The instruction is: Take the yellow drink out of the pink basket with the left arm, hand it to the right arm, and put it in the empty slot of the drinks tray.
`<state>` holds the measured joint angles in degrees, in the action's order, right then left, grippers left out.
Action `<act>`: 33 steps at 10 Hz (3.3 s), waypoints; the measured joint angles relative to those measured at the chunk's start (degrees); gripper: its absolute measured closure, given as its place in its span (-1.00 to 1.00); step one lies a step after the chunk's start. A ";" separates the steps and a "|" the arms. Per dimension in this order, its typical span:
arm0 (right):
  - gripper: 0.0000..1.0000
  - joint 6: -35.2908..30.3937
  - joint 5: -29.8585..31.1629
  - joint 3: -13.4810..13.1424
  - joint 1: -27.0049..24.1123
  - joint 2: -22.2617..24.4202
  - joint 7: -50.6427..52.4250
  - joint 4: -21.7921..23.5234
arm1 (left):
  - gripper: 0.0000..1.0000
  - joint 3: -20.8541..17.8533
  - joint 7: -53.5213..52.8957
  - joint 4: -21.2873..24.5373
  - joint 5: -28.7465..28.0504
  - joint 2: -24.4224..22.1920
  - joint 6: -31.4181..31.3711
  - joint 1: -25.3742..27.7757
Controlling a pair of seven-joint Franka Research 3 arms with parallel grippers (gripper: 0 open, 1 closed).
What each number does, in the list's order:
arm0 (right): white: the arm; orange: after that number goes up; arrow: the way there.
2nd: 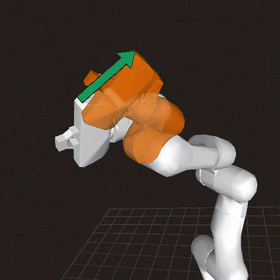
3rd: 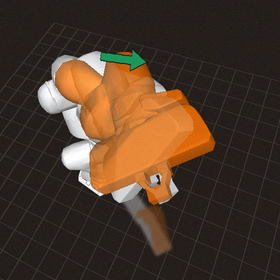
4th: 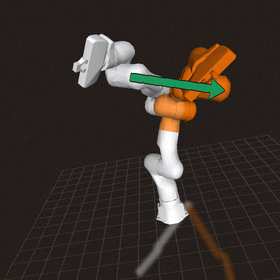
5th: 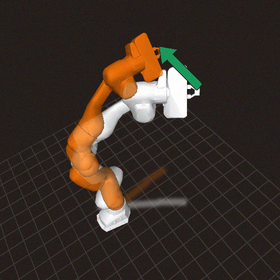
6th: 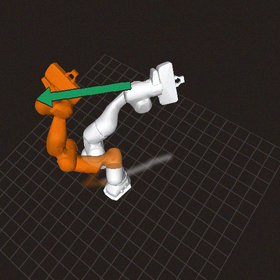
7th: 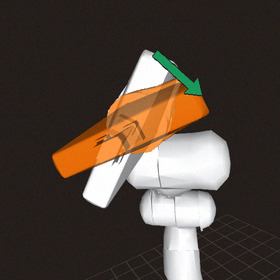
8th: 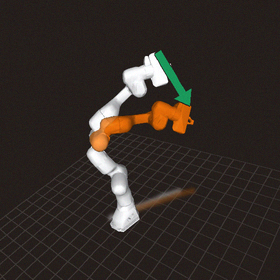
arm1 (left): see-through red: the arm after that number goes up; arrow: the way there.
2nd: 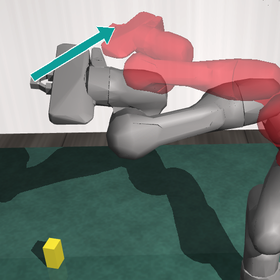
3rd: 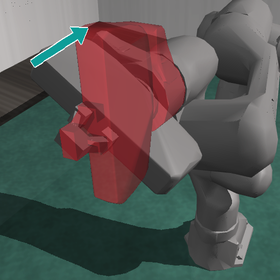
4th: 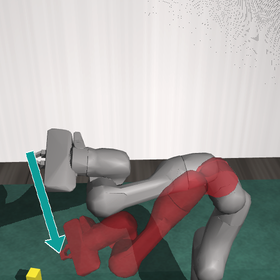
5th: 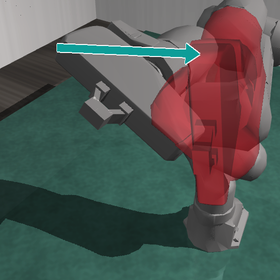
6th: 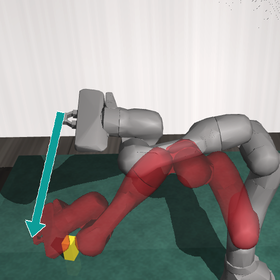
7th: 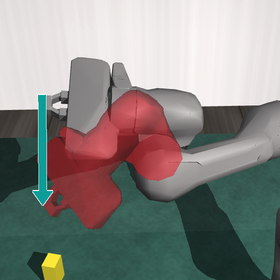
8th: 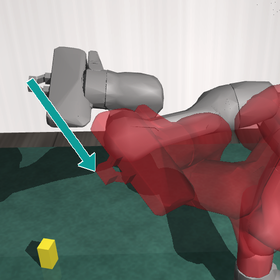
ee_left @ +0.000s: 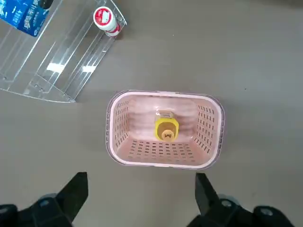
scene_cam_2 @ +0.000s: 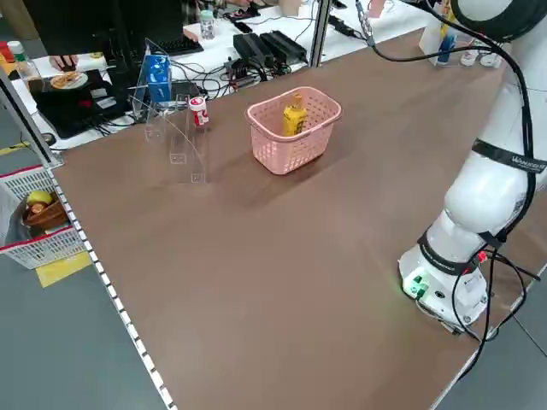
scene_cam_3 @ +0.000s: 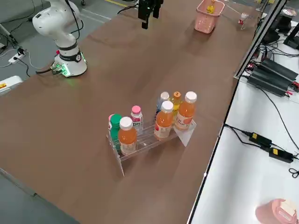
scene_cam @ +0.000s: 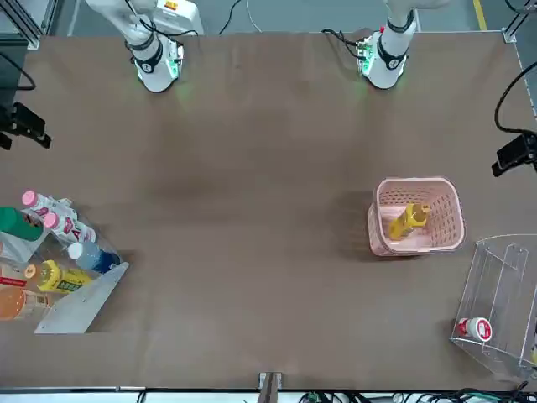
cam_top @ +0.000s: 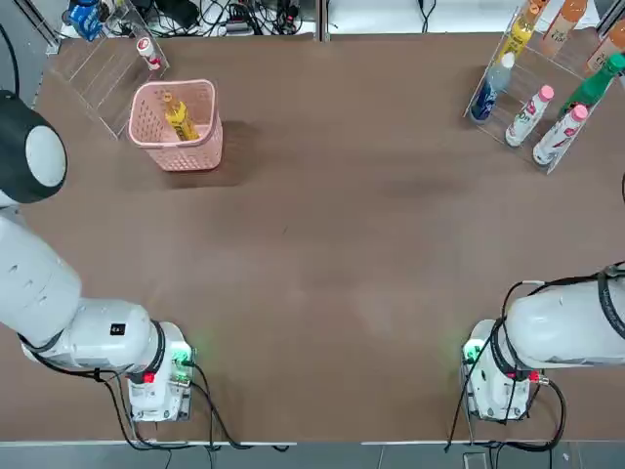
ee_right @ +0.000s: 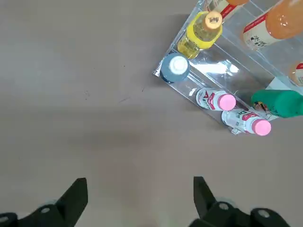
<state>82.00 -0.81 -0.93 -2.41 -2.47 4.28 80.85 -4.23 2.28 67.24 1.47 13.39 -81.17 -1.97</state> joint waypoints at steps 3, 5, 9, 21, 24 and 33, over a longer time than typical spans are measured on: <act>-0.97 0.09 -0.12 -0.31 -0.01 0.03 0.00 -0.20 | -1.00 0.00 -0.04 0.13 -0.09 1.17 -0.01 0.07; -0.97 0.11 -0.14 -0.39 -0.01 0.04 0.00 -0.31 | -1.00 0.01 -0.05 0.13 -0.09 1.47 -0.01 0.06; -0.97 0.11 -0.15 -0.55 -0.02 0.05 0.00 -0.32 | -1.00 0.04 -0.12 0.17 -0.09 1.71 -0.01 0.06; -0.97 0.15 -0.15 -0.63 -0.05 0.10 0.00 -0.80 | -0.99 2.00 5.77 13.14 1.23 5.07 -15.06 -0.52; -0.97 0.15 -0.15 -0.63 -0.05 0.10 0.00 -0.80 | -0.96 2.69 6.77 17.85 1.23 5.04 -20.53 -0.52; -0.97 0.15 -0.15 -0.65 -0.05 0.10 0.00 -0.81 | -0.92 4.54 11.36 32.27 1.24 3.24 -34.91 -0.47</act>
<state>82.15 -0.95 -1.57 -2.46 -2.37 4.28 80.04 0.30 13.65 99.51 2.70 16.63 -116.08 -2.43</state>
